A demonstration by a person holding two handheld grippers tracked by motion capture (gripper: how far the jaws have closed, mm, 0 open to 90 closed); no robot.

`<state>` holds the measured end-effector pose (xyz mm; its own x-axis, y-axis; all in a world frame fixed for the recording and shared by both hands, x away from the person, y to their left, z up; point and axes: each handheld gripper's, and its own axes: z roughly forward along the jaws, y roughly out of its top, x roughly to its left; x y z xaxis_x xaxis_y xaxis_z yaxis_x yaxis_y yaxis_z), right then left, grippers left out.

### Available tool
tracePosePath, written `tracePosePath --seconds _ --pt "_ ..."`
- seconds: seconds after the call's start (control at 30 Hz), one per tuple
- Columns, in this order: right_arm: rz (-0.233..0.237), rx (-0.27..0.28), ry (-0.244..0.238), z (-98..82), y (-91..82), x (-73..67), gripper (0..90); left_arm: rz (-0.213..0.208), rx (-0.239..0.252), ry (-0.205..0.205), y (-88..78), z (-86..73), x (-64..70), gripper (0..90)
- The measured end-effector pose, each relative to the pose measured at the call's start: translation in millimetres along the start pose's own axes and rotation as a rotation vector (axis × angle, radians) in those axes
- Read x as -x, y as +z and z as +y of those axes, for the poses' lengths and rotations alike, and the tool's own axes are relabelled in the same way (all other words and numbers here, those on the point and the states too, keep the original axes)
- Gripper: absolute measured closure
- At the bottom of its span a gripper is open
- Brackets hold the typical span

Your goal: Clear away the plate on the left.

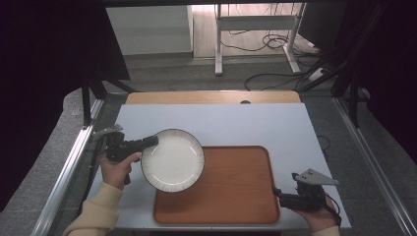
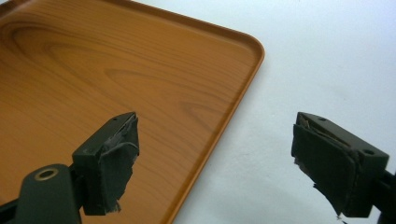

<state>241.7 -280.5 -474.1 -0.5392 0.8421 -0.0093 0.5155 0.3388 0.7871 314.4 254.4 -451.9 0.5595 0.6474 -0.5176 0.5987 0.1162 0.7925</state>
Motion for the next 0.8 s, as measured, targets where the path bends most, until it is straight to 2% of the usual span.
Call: tracePosePath --seconds 0.8 --pt "0.0 0.001 -0.005 0.0 -0.6 0.2 15.4 -0.052 -0.057 0.04 35.8 0.1 22.6 81.5"
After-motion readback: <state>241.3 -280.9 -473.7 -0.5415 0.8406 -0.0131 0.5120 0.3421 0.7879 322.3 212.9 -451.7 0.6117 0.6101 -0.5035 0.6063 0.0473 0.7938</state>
